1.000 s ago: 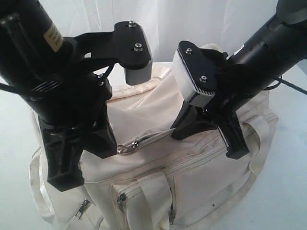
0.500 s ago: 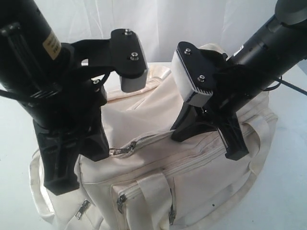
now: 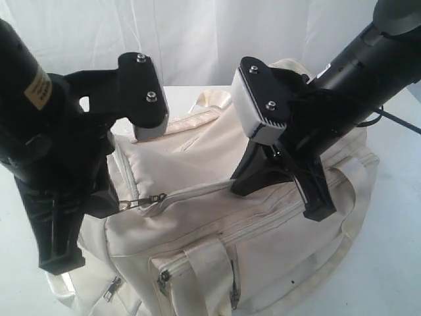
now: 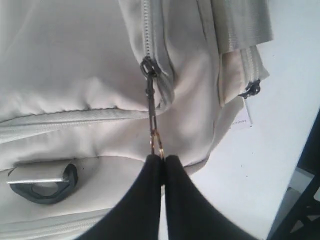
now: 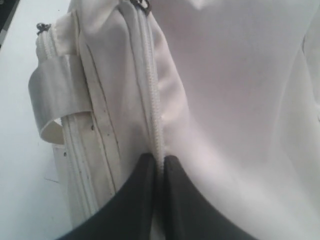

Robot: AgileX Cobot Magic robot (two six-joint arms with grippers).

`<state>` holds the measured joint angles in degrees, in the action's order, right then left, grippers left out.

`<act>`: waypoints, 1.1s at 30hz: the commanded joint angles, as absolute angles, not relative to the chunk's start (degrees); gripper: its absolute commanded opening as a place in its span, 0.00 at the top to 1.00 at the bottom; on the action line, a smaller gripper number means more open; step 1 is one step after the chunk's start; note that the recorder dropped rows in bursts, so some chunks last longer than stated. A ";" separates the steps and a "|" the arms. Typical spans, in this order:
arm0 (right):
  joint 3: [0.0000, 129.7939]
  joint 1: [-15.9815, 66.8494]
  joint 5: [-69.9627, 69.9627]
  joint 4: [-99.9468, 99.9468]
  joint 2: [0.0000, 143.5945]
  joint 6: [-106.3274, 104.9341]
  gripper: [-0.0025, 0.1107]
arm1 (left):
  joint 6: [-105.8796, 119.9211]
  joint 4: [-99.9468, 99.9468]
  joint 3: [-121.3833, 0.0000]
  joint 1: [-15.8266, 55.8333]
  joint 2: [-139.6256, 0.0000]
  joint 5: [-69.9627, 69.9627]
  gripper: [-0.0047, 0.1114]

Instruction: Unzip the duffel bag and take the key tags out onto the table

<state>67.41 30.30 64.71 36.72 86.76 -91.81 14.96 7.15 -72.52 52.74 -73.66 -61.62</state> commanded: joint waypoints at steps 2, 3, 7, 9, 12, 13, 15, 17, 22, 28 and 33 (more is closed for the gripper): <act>67.24 29.81 63.92 31.84 86.63 -91.19 0.98 | 13.70 6.27 -71.67 52.69 -68.64 -69.96 0.96; 67.24 29.81 63.92 31.71 86.63 -91.19 0.98 | 13.70 6.27 -71.67 52.69 -67.96 -69.96 0.96; 67.24 29.81 63.13 31.25 86.63 -89.61 0.98 | 13.81 6.48 -71.67 52.69 -64.41 -69.96 0.96; 67.24 29.81 62.87 31.25 86.63 -89.61 0.98 | 13.81 6.32 -72.48 52.69 -63.14 -68.61 0.96; 67.24 29.81 62.60 31.25 86.63 -87.97 0.98 | 14.28 2.79 -74.35 52.69 -62.61 -60.91 0.96; 67.24 29.81 62.61 31.05 86.63 -87.55 0.98 | 16.89 -0.76 -74.77 52.69 -62.61 -59.93 0.96; 67.24 29.81 62.12 30.98 86.63 -86.61 0.98 | 19.08 -4.21 -74.77 52.69 -62.61 -59.76 0.96; 67.24 29.81 61.34 29.96 86.63 -84.53 0.98 | 19.56 -6.75 -74.77 52.69 -62.61 -61.63 0.96; 67.24 29.65 59.60 26.58 86.63 -80.81 0.98 | 19.56 -7.88 -74.77 52.69 -62.61 -69.00 0.96; 67.24 29.65 58.52 25.62 86.63 -78.63 0.98 | 19.56 -7.88 -74.77 52.69 -62.61 -69.96 0.96; 67.24 29.65 58.98 27.78 86.52 -76.67 0.98 | 19.56 -7.88 -74.77 52.69 -62.61 -69.96 0.96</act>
<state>67.41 30.94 64.10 36.71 86.20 -78.36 19.70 -4.03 -73.79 52.55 -64.78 -59.84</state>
